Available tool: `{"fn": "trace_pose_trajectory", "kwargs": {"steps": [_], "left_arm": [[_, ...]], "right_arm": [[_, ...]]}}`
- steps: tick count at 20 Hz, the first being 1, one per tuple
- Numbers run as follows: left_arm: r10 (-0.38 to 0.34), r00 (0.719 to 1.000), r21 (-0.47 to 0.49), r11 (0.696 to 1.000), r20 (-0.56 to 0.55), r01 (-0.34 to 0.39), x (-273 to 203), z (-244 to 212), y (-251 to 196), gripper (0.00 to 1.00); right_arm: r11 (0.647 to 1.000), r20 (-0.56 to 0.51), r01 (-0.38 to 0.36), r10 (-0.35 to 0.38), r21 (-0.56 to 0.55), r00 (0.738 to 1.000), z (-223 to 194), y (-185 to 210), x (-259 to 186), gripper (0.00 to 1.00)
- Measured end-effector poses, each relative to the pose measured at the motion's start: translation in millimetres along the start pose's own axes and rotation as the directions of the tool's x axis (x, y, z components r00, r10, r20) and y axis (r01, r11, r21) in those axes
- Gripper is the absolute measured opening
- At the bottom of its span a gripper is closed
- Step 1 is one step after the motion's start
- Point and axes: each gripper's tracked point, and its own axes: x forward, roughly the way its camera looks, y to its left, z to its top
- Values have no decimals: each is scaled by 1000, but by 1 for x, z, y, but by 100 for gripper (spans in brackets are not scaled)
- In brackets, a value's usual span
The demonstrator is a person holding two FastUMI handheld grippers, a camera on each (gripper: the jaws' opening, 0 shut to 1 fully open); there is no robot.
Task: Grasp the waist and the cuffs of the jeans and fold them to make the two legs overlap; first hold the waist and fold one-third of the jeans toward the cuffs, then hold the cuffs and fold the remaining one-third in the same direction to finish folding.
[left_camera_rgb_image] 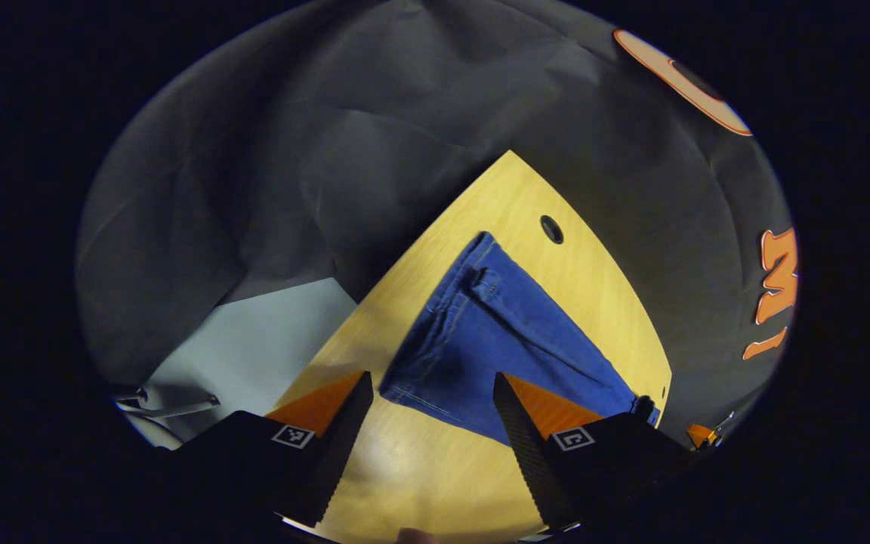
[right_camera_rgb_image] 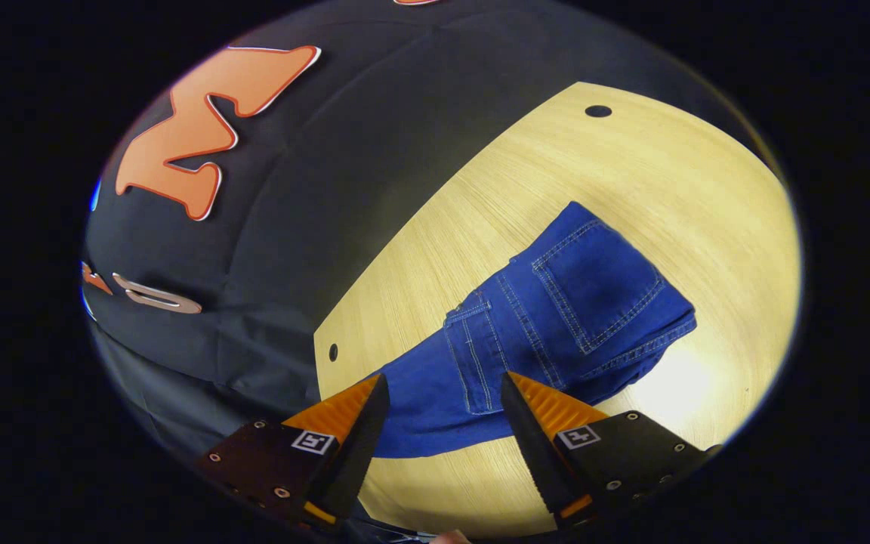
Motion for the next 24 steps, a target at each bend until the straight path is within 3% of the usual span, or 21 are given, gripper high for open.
{"fn": "trace_pose_trajectory", "kwargs": {"steps": [5,9,12,13,16,18,21,22,24], "left_arm": [[-49,999,-8,999,8,49,11,6,-5,96],[-167,985,-24,986,-44,166,18,-4,-43,98],[-223,975,-74,972,-17,221,31,1,-59,95],[-206,978,-89,975,-16,204,34,0,-58,89],[-125,992,-102,987,-8,124,47,-2,-45,36],[-116,993,-119,986,9,116,38,-1,-48,14],[-117,990,-76,990,77,123,20,8,-63,14],[-126,987,-42,991,101,131,8,10,-72,6],[-129,980,30,992,149,126,-18,13,-90,6]], "right_arm": [[1000,29,11,-11,-5,1000,7,-3,-15,96],[1000,41,-4,4,-1,999,12,-1,-23,96],[1000,39,-4,4,-4,999,12,-3,-28,96],[1000,42,-3,4,-7,999,13,-5,-31,96],[1000,50,-2,3,-4,999,18,-12,-40,96],[1000,59,-2,3,-3,998,22,-17,-45,96],[999,91,13,-10,-34,996,32,-25,-53,96],[999,99,12,-8,-40,995,36,-25,-55,96],[999,107,3,3,-54,994,41,-24,-59,96]]}}
